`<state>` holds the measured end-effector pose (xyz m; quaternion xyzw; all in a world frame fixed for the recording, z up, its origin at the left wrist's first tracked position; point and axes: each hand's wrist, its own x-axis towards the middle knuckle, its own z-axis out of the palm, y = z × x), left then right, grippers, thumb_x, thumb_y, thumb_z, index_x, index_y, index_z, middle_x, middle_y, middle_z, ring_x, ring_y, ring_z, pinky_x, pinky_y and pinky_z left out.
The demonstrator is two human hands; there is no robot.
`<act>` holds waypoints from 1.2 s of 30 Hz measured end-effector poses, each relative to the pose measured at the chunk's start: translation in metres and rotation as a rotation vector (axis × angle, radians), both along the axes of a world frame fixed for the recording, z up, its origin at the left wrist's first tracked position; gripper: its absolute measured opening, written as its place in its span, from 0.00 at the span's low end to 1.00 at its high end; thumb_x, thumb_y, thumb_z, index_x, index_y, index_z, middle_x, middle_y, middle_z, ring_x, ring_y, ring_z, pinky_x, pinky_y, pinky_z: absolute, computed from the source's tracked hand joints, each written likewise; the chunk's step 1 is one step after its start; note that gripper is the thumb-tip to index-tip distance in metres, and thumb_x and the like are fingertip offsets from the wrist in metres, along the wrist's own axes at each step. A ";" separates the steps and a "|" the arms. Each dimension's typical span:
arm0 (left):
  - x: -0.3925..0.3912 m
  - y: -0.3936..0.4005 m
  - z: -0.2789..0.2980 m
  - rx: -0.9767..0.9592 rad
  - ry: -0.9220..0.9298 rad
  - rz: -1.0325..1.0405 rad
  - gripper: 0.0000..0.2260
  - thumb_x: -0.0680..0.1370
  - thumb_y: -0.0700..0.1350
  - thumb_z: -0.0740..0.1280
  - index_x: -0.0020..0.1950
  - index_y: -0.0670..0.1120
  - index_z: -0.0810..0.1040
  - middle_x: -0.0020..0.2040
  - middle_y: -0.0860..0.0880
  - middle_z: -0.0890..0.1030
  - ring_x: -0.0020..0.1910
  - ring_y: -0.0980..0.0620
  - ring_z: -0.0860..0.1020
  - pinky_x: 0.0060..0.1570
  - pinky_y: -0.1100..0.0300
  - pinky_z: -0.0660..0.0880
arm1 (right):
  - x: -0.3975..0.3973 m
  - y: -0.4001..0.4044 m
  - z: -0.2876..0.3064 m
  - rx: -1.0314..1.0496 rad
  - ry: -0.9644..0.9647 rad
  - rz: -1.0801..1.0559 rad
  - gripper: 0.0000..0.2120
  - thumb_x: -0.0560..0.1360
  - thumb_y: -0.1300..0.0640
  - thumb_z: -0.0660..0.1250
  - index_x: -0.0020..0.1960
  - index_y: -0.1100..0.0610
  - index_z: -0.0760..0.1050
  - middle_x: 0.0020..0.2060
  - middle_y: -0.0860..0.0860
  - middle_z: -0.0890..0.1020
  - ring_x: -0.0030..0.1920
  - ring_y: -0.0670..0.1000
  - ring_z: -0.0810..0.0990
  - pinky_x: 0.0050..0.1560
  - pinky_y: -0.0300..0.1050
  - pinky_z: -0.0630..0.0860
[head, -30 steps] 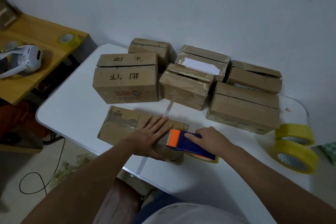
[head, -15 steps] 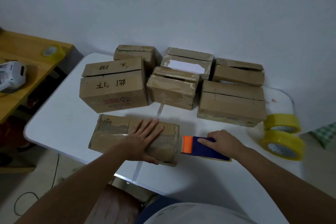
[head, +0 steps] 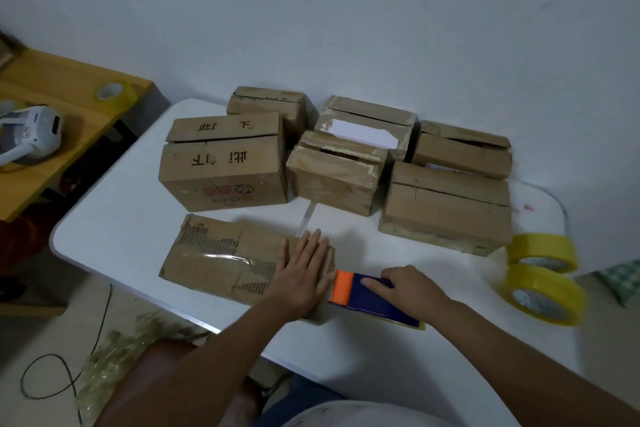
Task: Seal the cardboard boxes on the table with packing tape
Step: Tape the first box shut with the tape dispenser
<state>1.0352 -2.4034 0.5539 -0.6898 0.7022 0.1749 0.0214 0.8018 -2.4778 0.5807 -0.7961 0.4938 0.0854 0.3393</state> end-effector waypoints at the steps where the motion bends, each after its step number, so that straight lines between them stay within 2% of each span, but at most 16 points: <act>1: 0.008 0.003 0.001 0.000 -0.018 -0.021 0.31 0.80 0.65 0.37 0.79 0.52 0.36 0.80 0.51 0.35 0.77 0.54 0.30 0.74 0.45 0.29 | 0.004 0.003 -0.001 0.011 -0.016 0.003 0.25 0.77 0.33 0.55 0.38 0.53 0.74 0.33 0.49 0.76 0.34 0.49 0.76 0.36 0.41 0.71; 5: 0.006 0.009 0.003 -0.006 -0.174 -0.012 0.31 0.78 0.63 0.31 0.78 0.51 0.33 0.79 0.49 0.32 0.76 0.48 0.28 0.73 0.43 0.30 | 0.015 0.013 -0.006 0.006 -0.034 -0.007 0.28 0.77 0.32 0.54 0.40 0.56 0.76 0.34 0.51 0.78 0.35 0.51 0.77 0.38 0.45 0.73; 9: -0.009 0.015 -0.003 -0.005 -0.059 0.143 0.31 0.78 0.63 0.33 0.81 0.54 0.37 0.79 0.50 0.33 0.77 0.51 0.29 0.75 0.40 0.33 | 0.012 0.013 -0.011 0.016 -0.056 -0.018 0.29 0.77 0.32 0.54 0.42 0.57 0.77 0.36 0.52 0.79 0.36 0.51 0.78 0.41 0.46 0.75; 12: -0.007 0.014 -0.006 -0.016 -0.064 0.170 0.29 0.81 0.61 0.36 0.81 0.55 0.38 0.80 0.51 0.34 0.77 0.52 0.30 0.75 0.40 0.34 | 0.001 0.011 -0.013 0.010 -0.076 -0.027 0.28 0.76 0.31 0.54 0.41 0.55 0.75 0.35 0.50 0.78 0.34 0.49 0.78 0.40 0.45 0.74; 18: -0.009 0.015 -0.007 -0.009 -0.098 0.143 0.31 0.77 0.61 0.30 0.80 0.54 0.36 0.79 0.50 0.32 0.77 0.51 0.30 0.75 0.40 0.34 | -0.016 0.013 -0.012 0.022 -0.096 -0.042 0.30 0.76 0.31 0.52 0.42 0.56 0.76 0.35 0.51 0.80 0.35 0.50 0.79 0.41 0.47 0.76; 24: -0.008 0.014 -0.011 -0.011 -0.089 0.132 0.27 0.83 0.59 0.40 0.80 0.55 0.35 0.79 0.51 0.32 0.76 0.52 0.28 0.75 0.41 0.33 | -0.032 0.010 -0.009 -0.042 -0.030 0.018 0.25 0.77 0.32 0.53 0.38 0.51 0.72 0.32 0.48 0.77 0.31 0.47 0.76 0.32 0.40 0.69; 30: -0.002 0.014 -0.012 -0.012 -0.013 0.135 0.26 0.84 0.59 0.42 0.77 0.57 0.32 0.79 0.52 0.32 0.76 0.53 0.28 0.74 0.43 0.30 | -0.044 0.005 0.000 -0.033 0.059 0.058 0.26 0.76 0.31 0.54 0.38 0.51 0.73 0.33 0.48 0.77 0.33 0.47 0.76 0.34 0.40 0.69; 33: 0.002 0.011 -0.008 0.030 0.064 0.136 0.31 0.81 0.65 0.44 0.76 0.58 0.30 0.77 0.55 0.28 0.76 0.53 0.28 0.72 0.45 0.26 | -0.040 0.003 0.004 0.082 0.076 0.065 0.25 0.77 0.33 0.55 0.44 0.53 0.77 0.38 0.49 0.79 0.38 0.47 0.77 0.39 0.42 0.72; 36: 0.005 0.011 -0.005 0.062 0.035 0.094 0.38 0.79 0.68 0.50 0.75 0.57 0.27 0.76 0.53 0.25 0.75 0.51 0.27 0.71 0.43 0.26 | -0.044 0.005 0.008 0.186 0.096 0.046 0.15 0.78 0.42 0.58 0.45 0.52 0.74 0.39 0.48 0.78 0.39 0.47 0.77 0.36 0.40 0.68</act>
